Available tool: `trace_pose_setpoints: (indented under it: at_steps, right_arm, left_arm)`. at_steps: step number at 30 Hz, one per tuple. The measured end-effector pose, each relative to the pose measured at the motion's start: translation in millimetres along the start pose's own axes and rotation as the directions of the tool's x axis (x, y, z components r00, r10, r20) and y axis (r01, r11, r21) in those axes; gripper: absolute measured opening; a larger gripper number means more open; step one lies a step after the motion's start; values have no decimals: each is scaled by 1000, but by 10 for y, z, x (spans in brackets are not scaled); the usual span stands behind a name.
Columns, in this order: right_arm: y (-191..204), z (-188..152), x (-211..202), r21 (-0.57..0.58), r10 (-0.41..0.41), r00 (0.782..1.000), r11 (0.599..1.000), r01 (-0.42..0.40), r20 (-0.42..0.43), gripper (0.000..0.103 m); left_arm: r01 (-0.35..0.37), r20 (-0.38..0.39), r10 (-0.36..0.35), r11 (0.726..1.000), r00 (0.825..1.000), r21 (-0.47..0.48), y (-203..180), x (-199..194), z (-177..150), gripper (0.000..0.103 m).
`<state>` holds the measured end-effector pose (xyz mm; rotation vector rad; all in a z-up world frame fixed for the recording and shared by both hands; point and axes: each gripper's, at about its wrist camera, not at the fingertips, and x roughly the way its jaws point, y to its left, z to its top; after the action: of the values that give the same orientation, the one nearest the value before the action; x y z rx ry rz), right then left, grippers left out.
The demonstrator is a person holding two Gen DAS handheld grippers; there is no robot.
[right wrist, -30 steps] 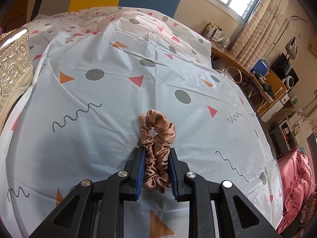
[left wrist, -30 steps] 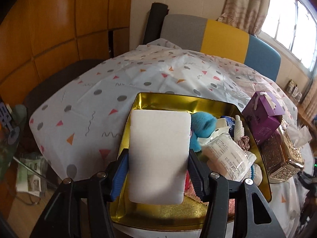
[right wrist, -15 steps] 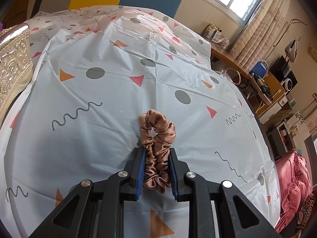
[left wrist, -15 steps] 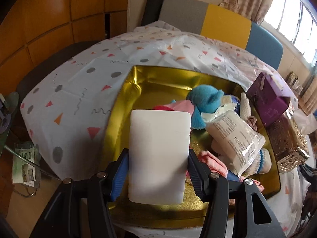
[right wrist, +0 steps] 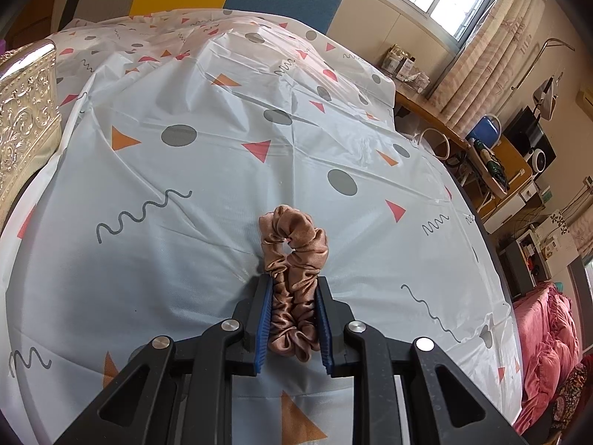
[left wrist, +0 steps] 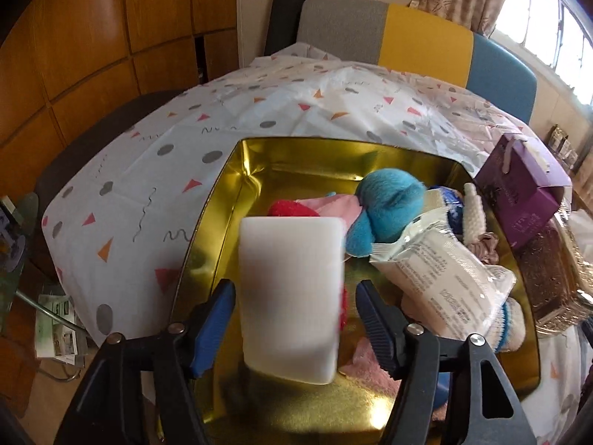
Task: Organize soft objects
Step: 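Carry the white block into the gold tray and open left gripper while right holds scrunchie, then withdraw the left gripper from the tray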
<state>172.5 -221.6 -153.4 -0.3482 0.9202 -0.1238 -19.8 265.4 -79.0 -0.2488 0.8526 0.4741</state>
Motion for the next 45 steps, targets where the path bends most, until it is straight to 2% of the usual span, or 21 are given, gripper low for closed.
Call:
trace_pose_setpoints:
  at_steps: [7,13,19,23,27,30,35,40,45]
  right_arm:
    - [2,0,-2,0,-1,1000,1000,1,0,22]
    - [6,-1,-4,-1,-2,1000,1000,2,-1,22]
    - [9,-3,-22,-4,-9,1000,1000,9,-5,22]
    - [20,-1,-25,-9,-18,1000,1000,18,-10,22]
    - [12,15,-29,15,-15,1000,1000,15,-27,21]
    - [-40,30,-35,61,12,999,998,-9,-48,20]
    - [-69,65,-80,125,110,992,987,-101,-62,20]
    - [94,99,-167,96,183,982,979,-177,-53,20]
    - [234,126,-247,73,271,961,961,-267,-54,20]
  left_arm:
    - [-9,78,9,1000,997,0,28,-304,38,77]
    - [-30,163,29,1000,986,0,57,-596,126,84]
    - [-59,258,53,998,965,16,37,-888,179,87]
    - [-103,323,90,994,942,25,22,-1082,216,88]
    - [-145,369,130,989,921,15,43,-1207,252,93]
    - [-155,375,144,988,916,1,91,-1256,267,93]
    - [-146,366,162,987,916,-71,248,-1324,299,93]
    - [-166,357,203,977,912,-130,416,-1358,299,93]
    - [-118,323,183,971,929,-209,614,-1372,284,93]
